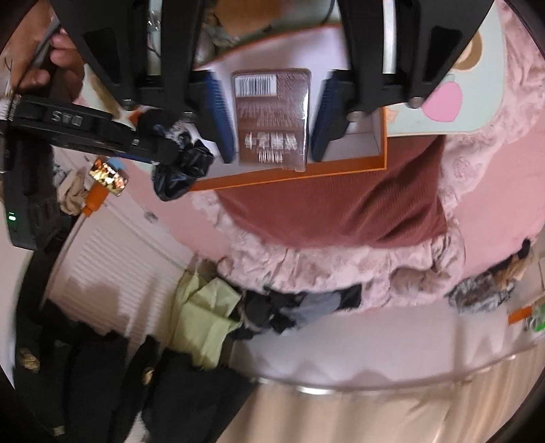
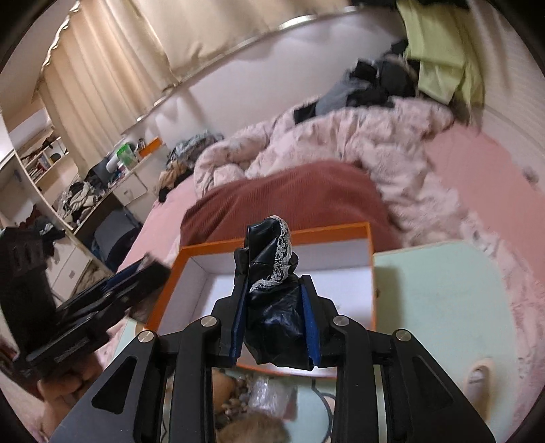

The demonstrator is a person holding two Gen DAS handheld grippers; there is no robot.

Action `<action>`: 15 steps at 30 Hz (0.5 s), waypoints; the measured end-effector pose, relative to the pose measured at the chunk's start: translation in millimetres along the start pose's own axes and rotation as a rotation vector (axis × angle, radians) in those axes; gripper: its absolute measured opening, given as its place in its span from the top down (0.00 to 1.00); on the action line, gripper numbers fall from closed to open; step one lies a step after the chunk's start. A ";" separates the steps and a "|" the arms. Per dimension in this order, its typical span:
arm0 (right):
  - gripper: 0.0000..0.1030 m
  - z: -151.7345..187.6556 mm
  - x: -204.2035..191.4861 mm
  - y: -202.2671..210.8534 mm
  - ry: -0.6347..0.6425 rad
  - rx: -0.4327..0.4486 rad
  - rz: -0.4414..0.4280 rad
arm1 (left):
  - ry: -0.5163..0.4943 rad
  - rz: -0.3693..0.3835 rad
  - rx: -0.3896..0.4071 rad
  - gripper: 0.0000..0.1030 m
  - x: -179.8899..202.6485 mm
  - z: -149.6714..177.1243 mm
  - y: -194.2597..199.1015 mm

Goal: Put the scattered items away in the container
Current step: 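Drop the card box into the orange box with left tool while right drops the cloth in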

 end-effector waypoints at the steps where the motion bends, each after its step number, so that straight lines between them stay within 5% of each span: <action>1: 0.68 0.5 3.0 -3.3 -0.012 -0.002 0.005 | 0.018 -0.009 -0.005 0.32 -4.2 0.5 -4.4; 10: 0.61 -4.6 15.0 37.3 -0.065 0.108 -0.023 | 0.103 -0.013 0.097 0.13 -21.7 3.4 43.2; 15: 0.61 15.9 0.7 80.5 -0.024 0.165 -0.032 | 0.069 -0.011 0.094 0.07 -6.8 36.3 90.4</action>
Point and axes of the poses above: each gripper's, at about its wrist camera, not at the fingertips, and y roughly against the way its jaws point, x to its right, z to its underside, the point moved 7 cm from there along -y, roughly the way its jaws point, and after that the axes turned 3 degrees about z, right-handed, at the moved point
